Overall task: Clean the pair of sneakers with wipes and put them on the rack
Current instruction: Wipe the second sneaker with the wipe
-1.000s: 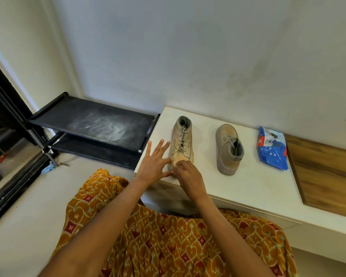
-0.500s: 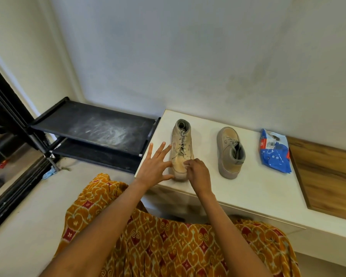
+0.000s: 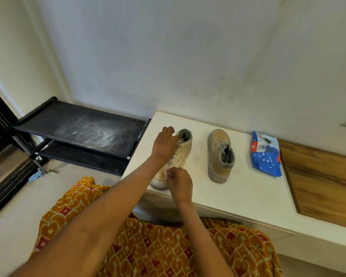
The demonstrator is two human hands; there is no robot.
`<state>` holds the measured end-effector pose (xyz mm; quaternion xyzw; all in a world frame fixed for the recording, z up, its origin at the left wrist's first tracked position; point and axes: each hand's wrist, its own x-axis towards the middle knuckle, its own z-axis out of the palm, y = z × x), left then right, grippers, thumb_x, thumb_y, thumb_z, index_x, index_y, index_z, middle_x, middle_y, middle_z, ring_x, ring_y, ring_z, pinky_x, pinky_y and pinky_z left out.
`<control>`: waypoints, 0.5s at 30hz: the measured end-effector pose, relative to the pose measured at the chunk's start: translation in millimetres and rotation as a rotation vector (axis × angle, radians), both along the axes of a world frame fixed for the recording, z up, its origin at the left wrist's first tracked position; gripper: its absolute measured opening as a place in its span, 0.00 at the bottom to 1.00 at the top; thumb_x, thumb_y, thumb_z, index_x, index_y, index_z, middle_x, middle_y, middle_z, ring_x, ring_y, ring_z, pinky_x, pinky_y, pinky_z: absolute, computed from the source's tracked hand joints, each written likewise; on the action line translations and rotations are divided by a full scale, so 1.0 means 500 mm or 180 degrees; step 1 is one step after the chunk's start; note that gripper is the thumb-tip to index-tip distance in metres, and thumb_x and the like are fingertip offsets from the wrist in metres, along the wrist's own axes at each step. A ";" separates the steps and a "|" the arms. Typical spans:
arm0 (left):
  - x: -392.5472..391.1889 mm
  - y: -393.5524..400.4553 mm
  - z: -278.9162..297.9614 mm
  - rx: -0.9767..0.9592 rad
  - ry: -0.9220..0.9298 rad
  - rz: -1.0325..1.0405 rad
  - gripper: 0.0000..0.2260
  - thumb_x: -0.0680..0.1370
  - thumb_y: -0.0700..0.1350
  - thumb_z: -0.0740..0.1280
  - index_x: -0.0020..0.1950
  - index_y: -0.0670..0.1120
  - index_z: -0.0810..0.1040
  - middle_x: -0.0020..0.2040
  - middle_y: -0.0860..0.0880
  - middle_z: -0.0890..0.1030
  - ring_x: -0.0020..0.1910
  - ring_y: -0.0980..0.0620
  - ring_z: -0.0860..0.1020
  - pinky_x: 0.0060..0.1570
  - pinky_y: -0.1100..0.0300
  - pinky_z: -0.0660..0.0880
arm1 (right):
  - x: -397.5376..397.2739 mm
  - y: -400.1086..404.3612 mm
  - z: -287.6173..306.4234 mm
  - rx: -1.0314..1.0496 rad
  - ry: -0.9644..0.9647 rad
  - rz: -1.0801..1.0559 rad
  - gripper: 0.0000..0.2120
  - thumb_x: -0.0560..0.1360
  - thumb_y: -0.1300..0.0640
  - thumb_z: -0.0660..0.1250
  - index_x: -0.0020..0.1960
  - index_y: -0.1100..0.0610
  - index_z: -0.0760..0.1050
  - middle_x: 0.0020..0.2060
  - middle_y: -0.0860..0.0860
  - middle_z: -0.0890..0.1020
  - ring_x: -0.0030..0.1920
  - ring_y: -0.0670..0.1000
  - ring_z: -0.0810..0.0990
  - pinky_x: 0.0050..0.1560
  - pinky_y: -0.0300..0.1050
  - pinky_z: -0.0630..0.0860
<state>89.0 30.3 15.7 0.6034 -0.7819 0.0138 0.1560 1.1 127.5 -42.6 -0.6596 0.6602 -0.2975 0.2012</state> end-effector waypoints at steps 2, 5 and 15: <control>-0.001 -0.004 0.000 0.0235 0.0071 -0.0125 0.12 0.78 0.43 0.64 0.60 0.42 0.78 0.61 0.43 0.72 0.61 0.45 0.69 0.51 0.54 0.73 | 0.003 0.009 -0.003 -0.0052 -0.0034 0.0001 0.09 0.77 0.55 0.65 0.55 0.52 0.80 0.52 0.49 0.82 0.51 0.47 0.77 0.51 0.40 0.76; 0.009 0.004 0.002 0.0402 0.0289 -0.0228 0.12 0.79 0.44 0.61 0.60 0.45 0.78 0.59 0.45 0.72 0.59 0.47 0.69 0.50 0.53 0.75 | -0.008 0.016 -0.001 -0.0018 -0.0307 -0.0058 0.09 0.76 0.53 0.66 0.54 0.51 0.81 0.53 0.48 0.82 0.53 0.48 0.75 0.50 0.43 0.77; 0.029 0.010 0.002 0.0156 0.0195 -0.0328 0.11 0.77 0.47 0.62 0.55 0.50 0.82 0.62 0.51 0.76 0.60 0.50 0.71 0.58 0.56 0.66 | -0.036 -0.047 -0.008 -0.0597 -0.0698 -0.0711 0.07 0.75 0.58 0.67 0.52 0.54 0.79 0.44 0.54 0.81 0.44 0.52 0.76 0.40 0.36 0.70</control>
